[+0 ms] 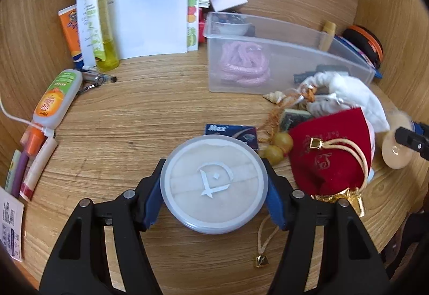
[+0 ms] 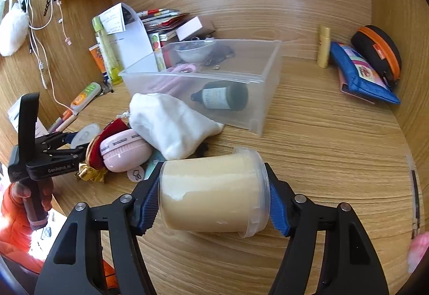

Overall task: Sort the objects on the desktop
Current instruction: 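Grasp the cream plastic jar with the right gripper while the left grasps the white round container, then carry the jar and white container into the clear bin and release both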

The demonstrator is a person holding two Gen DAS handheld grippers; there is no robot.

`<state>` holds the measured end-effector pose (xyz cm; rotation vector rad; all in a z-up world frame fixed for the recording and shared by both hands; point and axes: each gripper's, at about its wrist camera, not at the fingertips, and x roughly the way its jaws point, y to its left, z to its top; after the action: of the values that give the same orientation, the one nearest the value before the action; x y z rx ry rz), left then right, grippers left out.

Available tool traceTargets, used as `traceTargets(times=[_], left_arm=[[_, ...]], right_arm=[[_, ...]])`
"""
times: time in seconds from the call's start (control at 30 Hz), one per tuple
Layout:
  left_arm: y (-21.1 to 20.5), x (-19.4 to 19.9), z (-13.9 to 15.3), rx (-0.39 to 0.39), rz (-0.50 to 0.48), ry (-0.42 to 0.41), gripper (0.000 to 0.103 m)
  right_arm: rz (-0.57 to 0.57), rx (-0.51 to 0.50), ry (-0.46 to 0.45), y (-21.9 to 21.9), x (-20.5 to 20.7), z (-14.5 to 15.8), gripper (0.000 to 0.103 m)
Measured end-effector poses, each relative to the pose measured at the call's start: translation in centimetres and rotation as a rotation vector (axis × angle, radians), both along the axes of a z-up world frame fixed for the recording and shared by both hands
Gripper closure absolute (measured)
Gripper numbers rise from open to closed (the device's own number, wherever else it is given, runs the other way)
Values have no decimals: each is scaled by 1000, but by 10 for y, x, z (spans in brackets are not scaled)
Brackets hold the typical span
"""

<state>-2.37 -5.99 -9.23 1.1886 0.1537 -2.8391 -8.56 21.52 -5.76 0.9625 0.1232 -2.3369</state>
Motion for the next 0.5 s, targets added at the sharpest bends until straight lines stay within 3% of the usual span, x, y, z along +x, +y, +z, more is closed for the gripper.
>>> traceTargets(times=[0.5], left_arm=[[-10,6,38,-10,59,114,38]], right_arm=[[-37,-8,53,20,-6,27,39]])
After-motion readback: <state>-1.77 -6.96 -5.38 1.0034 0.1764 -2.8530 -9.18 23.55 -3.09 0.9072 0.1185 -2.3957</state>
